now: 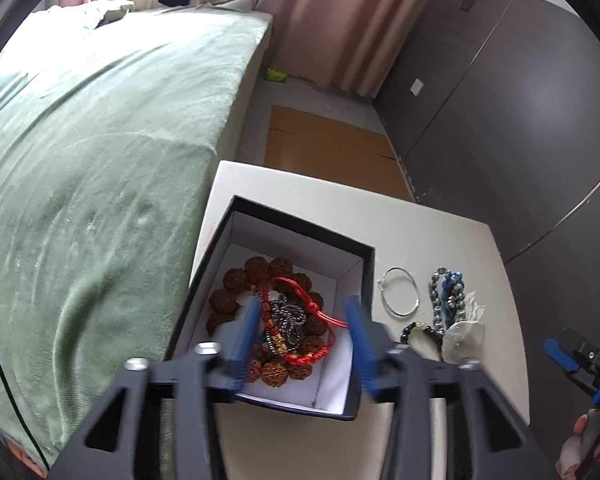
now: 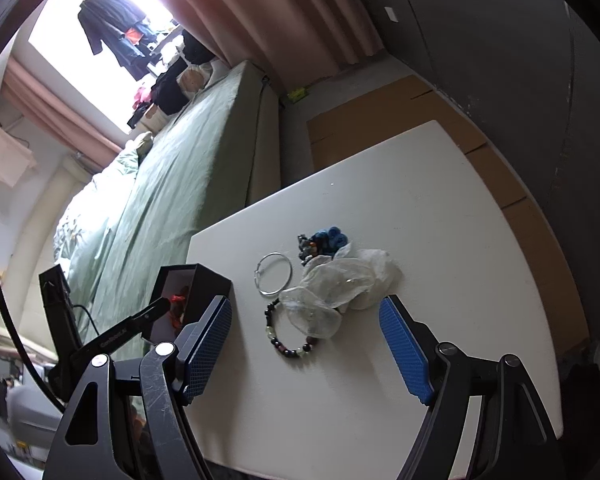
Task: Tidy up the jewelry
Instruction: 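Lower the red bracelet into the black box and open the left gripper, then grasp the clear plastic bag from the pile with the left gripper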
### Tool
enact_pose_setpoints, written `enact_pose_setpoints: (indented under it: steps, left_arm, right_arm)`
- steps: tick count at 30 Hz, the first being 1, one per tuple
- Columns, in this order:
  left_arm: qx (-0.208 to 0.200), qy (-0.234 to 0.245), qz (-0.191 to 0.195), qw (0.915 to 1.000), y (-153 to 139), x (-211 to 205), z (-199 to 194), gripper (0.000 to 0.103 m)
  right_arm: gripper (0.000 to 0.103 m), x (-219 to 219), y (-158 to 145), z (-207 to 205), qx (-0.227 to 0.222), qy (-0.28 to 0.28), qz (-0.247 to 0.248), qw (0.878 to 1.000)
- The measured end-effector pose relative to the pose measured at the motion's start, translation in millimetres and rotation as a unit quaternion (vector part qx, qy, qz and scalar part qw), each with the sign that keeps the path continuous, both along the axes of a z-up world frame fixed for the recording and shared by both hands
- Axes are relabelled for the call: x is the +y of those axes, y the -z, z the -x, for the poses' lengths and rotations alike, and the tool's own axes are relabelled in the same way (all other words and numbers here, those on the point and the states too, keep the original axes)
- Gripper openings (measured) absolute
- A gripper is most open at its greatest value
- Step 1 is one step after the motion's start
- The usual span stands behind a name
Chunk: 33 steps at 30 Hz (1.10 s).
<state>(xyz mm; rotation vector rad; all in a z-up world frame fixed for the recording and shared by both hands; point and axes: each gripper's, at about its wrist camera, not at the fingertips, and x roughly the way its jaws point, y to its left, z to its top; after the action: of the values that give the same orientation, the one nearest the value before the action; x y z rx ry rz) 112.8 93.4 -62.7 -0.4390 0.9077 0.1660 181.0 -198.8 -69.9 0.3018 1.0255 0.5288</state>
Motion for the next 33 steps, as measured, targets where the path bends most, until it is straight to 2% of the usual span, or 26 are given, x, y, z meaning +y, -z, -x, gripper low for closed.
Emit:
enact_pose_setpoints:
  steps: [4, 10, 18, 23, 33]
  left_arm:
    - [-0.021, 0.006, -0.001, 0.9998, -8, -9, 4, 0.051]
    - [-0.048, 0.06, 0.002, 0.9971, -18, -45, 1, 0.051]
    - [-0.045, 0.138, -0.013, 0.9893, -11, -104, -17, 0.051]
    - [-0.042, 0.168, -0.029, 0.9846, -3, -133, -31, 0.051]
    - [-0.003, 0.179, -0.072, 0.9811, 30, -170, -60, 0.052]
  right_arm:
    - [0.077, -8, -2, 0, -0.001, 0.003, -0.001, 1.0]
    - [0.077, -24, -2, -3, 0.0, 0.015, -0.001, 1.0]
    - [0.077, -41, 8, -11, 0.027, 0.028, 0.0, 0.999]
    - [0.077, -54, 10, -18, 0.037, 0.038, -0.008, 0.999]
    - [0.077, -83, 12, -35, 0.044, 0.074, -0.011, 0.996]
